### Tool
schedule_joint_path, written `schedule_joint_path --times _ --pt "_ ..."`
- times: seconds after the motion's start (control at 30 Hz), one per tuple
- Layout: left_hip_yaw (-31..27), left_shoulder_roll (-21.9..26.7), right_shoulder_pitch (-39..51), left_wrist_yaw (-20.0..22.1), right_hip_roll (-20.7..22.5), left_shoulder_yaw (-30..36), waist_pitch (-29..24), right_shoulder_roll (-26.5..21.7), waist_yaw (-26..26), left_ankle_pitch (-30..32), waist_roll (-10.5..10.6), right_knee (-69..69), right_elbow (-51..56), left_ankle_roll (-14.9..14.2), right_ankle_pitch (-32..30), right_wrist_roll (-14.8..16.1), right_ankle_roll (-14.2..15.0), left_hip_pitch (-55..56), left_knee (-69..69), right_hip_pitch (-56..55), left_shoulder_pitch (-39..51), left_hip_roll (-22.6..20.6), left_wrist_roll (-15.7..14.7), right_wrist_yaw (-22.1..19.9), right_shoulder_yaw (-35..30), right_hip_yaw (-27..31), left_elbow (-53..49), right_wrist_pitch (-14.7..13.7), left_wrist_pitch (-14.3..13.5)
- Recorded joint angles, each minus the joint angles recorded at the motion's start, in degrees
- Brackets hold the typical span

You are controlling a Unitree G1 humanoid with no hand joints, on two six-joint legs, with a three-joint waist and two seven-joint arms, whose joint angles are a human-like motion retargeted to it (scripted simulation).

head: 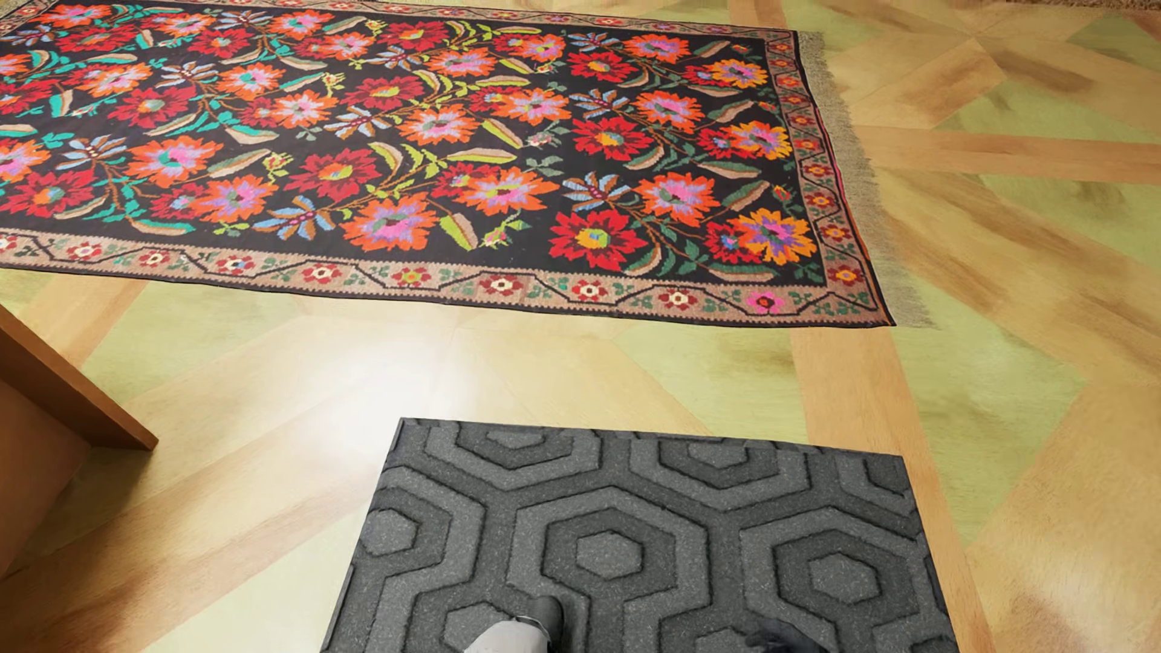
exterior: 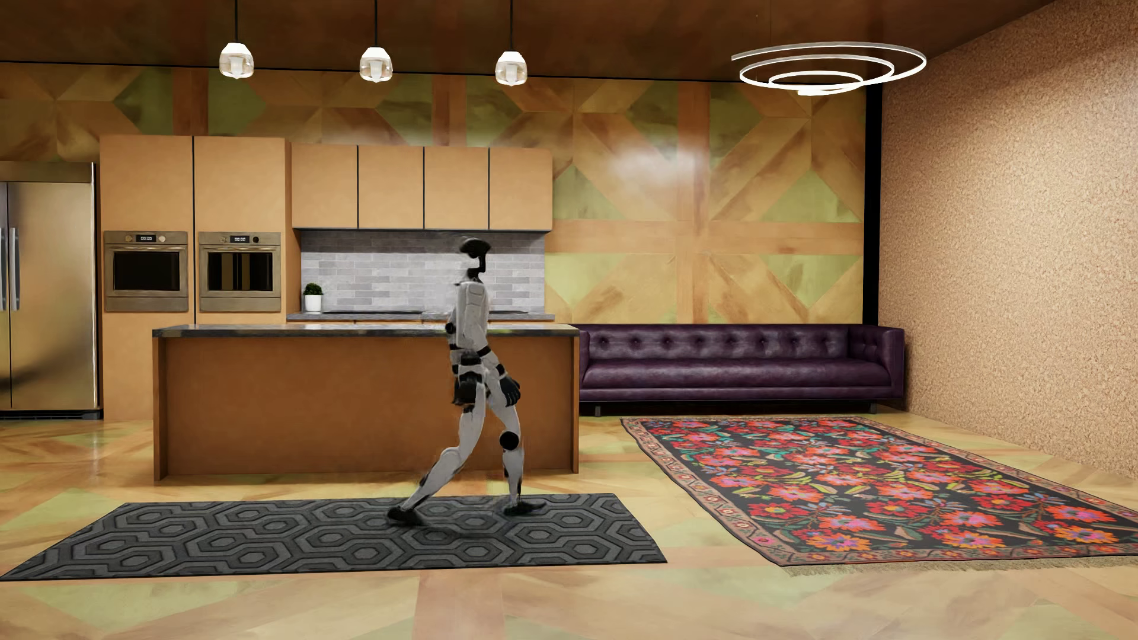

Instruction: Walk towards the sofa

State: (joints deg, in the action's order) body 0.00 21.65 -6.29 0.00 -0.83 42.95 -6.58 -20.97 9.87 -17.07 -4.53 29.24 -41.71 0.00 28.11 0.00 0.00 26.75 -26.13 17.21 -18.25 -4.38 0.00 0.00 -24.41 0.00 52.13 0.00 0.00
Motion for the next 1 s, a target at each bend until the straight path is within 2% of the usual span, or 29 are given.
schedule_joint_path --times 0.03,0.07,0.1,0.13,0.17,0.2,0.23,0.27,0.3,0.33,0.4,0.47,0.5,0.53,0.57,0.6,0.63,0.67,0.7,0.73,0.77,0.8,0.83,0.87,0.9,0.93,0.97,1.0 --pt "0.0 -0.3 0.0 0.0 -0.8 0.8 -0.4 0.3 1.1 10.3 -0.7 1.8 -1.1 0.0 -1.3 0.0 0.0 1.0 -1.2 1.9 -0.2 -0.9 0.0 0.0 0.6 0.0 0.7 0.0 0.0" --pt "0.0 -0.3 -0.5 0.0 -1.8 1.0 -0.1 1.2 1.7 23.9 -1.9 4.5 -2.6 0.0 -6.2 0.0 0.0 3.6 -5.8 2.4 -0.5 -1.7 0.0 0.0 1.5 0.0 0.8 0.0 0.0" --pt "0.0 -0.4 -2.0 0.0 -3.8 1.8 -0.4 2.4 2.1 30.3 -3.6 10.3 -4.5 0.0 -14.8 0.0 0.0 3.7 -10.8 1.9 -0.1 -3.3 0.0 0.0 2.2 0.0 1.6 0.0 0.0" --pt "0.0 -0.3 -3.8 0.0 -5.1 2.1 -0.3 3.3 0.8 30.2 -4.5 19.9 -6.6 0.0 -26.4 0.0 0.0 0.6 -12.9 -0.1 -0.1 -5.1 0.0 0.0 1.1 0.0 2.3 0.0 0.0" --pt "0.0 -0.8 -5.6 0.0 -5.8 0.2 0.2 3.7 -1.0 29.2 -4.5 31.7 -7.5 0.0 -33.7 0.0 0.0 -1.9 -14.4 -5.8 -0.1 -6.8 0.0 0.0 0.2 0.0 2.5 0.0 0.0" --pt "0.0 -0.3 -6.6 0.0 -7.1 0.4 -0.6 3.6 -3.0 26.3 -4.9 43.3 -8.3 0.0 -29.3 0.0 0.0 -6.5 -13.8 -11.1 0.7 -8.2 0.0 0.0 -2.4 0.0 0.9 0.0 0.0" --pt "0.0 -0.3 -7.8 0.0 -7.5 -0.1 -1.2 3.6 -5.9 22.0 -4.4 49.8 -8.5 0.0 -19.8 0.0 0.0 -12.3 -12.0 -16.2 1.9 -8.1 0.0 0.0 -3.6 0.0 0.0 0.0 0.0" --pt "0.0 -0.1 -8.7 0.0 -6.7 0.6 -1.4 3.1 -9.5 18.1 -2.6 51.8 -9.5 0.0 -13.4 0.0 0.0 -17.8 -9.7 -21.6 3.8 -7.1 0.0 0.0 -4.5 0.0 -1.2 0.0 0.0" --pt "0.0 -0.1 -10.0 0.0 -6.5 0.2 -0.7 3.1 -13.4 13.9 -1.1 48.7 -10.5 0.0 -10.5 0.0 0.0 -21.9 -7.6 -26.7 5.9 -6.4 0.0 0.0 -3.5 0.0 -1.9 0.0 0.0" --pt "0.0 1.1 -11.6 0.0 -6.5 2.2 -0.7 2.6 -16.8 9.2 0.0 41.3 -10.3 0.0 -10.1 0.0 0.0 -27.8 -4.5 -29.4 8.1 -5.4 0.0 0.0 -4.3 0.0 -4.0 0.0 0.0" --pt "0.0 1.9 -13.4 0.0 -7.0 -0.5 -0.5 1.5 -20.9 0.7 2.0 22.3 -11.7 0.0 -13.8 0.0 0.0 -37.2 0.4 -33.9 12.0 -3.4 0.0 0.0 -3.6 0.0 -6.3 0.0 0.0" --pt "0.0 2.7 -13.7 0.0 -7.4 -5.4 1.4 1.1 -23.3 -6.3 2.3 4.1 -13.3 0.0 -23.9 0.0 0.0 -42.8 2.0 -36.9 15.5 -2.8 0.0 0.0 -4.9 0.0 -7.9 0.0 0.0" --pt "0.0 2.7 -13.8 0.0 -7.5 -7.8 2.2 1.0 -23.3 -7.1 2.8 -19.6 -14.1 0.0 -29.2 0.0 0.0 -44.6 1.9 -39.2 16.7 -2.9 0.0 0.0 -4.6 0.0 -8.0 0.0 0.0" --pt "0.0 3.6 -13.7 0.0 -7.5 -8.2 2.3 0.7 -24.8 -5.7 3.2 -0.3 -14.1 0.0 -24.6 0.0 0.0 -46.2 0.7 -41.6 17.3 -1.7 0.0 0.0 -5.5 0.0 -9.5 0.0 0.0" --pt "0.0 3.7 -13.3 0.0 -5.8 -11.4 1.5 0.6 -26.4 -2.2 4.1 5.0 -14.9 0.0 -25.2 0.0 0.0 -48.7 -1.7 -42.6 16.1 0.0 0.0 0.0 -6.6 0.0 -11.0 0.0 0.0" --pt "0.0 2.6 -13.3 0.0 -4.6 -13.0 2.5 0.6 -27.5 5.1 5.2 10.1 -15.9 0.0 -28.1 0.0 0.0 -47.9 -7.7 -43.8 14.9 1.7 0.0 0.0 -6.9 0.0 -10.2 0.0 0.0" --pt "0.0 0.7 -13.1 0.0 -1.7 -13.6 2.1 0.7 -27.8 16.8 7.1 14.7 -17.4 0.0 -26.1 0.0 0.0 -45.8 -18.0 -42.0 13.0 4.3 0.0 0.0 -6.7 0.0 -8.3 0.0 0.0" --pt "0.0 0.1 -12.3 0.0 0.2 -12.7 2.1 1.1 -26.4 26.1 6.9 15.5 -17.8 0.0 -23.0 0.0 0.0 -39.1 -32.8 -39.9 11.4 4.0 0.0 0.0 -5.7 0.0 -7.4 0.0 0.0" --pt "0.0 -0.7 -12.1 0.0 2.5 -11.1 0.9 1.5 -25.1 26.2 7.2 14.9 -16.5 0.0 -20.2 0.0 0.0 -32.2 -47.5 -35.8 10.8 5.0 0.0 0.0 -4.0 0.0 -6.2 0.0 0.0" --pt "0.0 -0.7 -11.2 0.0 1.9 -7.0 -0.1 1.4 -22.9 22.6 6.4 12.8 -14.7 0.0 -18.8 0.0 0.0 -25.5 -55.7 -30.4 10.7 4.8 0.0 0.0 -4.6 0.0 -5.2 0.0 0.0" --pt "0.0 -1.8 -10.7 0.0 0.7 -7.0 -0.2 1.6 -19.5 21.9 4.5 10.5 -12.4 0.0 -18.2 0.0 0.0 -19.4 -56.1 -25.7 9.2 3.2 0.0 0.0 -4.4 0.0 -3.9 0.0 0.0" --pt "0.0 -0.5 -9.5 0.0 0.4 -5.7 -0.8 1.4 -15.4 23.9 3.1 8.2 -9.9 0.0 -17.4 0.0 0.0 -14.4 -50.2 -21.8 6.6 2.8 0.0 0.0 -4.9 0.0 -7.1 0.0 0.0" --pt "0.0 -1.4 -8.4 0.0 -0.8 -2.7 -1.3 0.6 -12.6 28.9 2.4 6.2 -7.7 0.0 -16.6 0.0 0.0 -11.5 -38.4 -17.0 6.2 2.0 0.0 0.0 -5.0 0.0 -1.9 0.0 0.0" --pt "0.0 -2.0 -7.8 0.0 -0.8 -4.9 -0.5 0.4 -9.9 31.4 2.1 3.7 -5.1 0.0 -15.5 0.0 0.0 -8.1 -25.0 -13.7 4.4 2.0 0.0 0.0 -3.6 0.0 -0.4 0.0 0.0" --pt "0.0 -2.0 -7.4 0.0 -1.0 -5.2 0.0 0.0 -8.3 25.5 1.9 1.4 -2.9 0.0 -13.7 0.0 0.0 -7.5 -11.0 -9.0 3.1 1.4 0.0 0.0 -2.6 0.0 1.1 0.0 0.0" --pt "0.0 -1.6 -6.7 0.0 0.1 -3.5 1.1 -0.7 -7.5 5.3 2.6 -0.3 -0.9 0.0 -11.3 0.0 0.0 -7.6 -3.6 -5.4 2.1 0.9 0.0 0.0 -0.6 0.0 1.4 0.0 0.0" --pt "0.0 -1.0 -6.4 0.0 0.5 -2.3 2.5 -1.5 -6.9 21.6 3.0 -0.3 0.6 0.0 -8.0 0.0 0.0 -6.4 16.8 -3.5 0.8 1.4 0.0 0.0 1.1 0.0 1.4 0.0 0.0" --pt "0.0 -0.7 -6.1 0.0 1.3 -1.0 3.0 -1.9 -6.2 23.8 3.4 -0.1 0.6 0.0 -5.9 0.0 0.0 -5.2 18.4 -1.8 -0.3 1.4 0.0 0.0 2.7 0.0 2.0 0.0 0.0"
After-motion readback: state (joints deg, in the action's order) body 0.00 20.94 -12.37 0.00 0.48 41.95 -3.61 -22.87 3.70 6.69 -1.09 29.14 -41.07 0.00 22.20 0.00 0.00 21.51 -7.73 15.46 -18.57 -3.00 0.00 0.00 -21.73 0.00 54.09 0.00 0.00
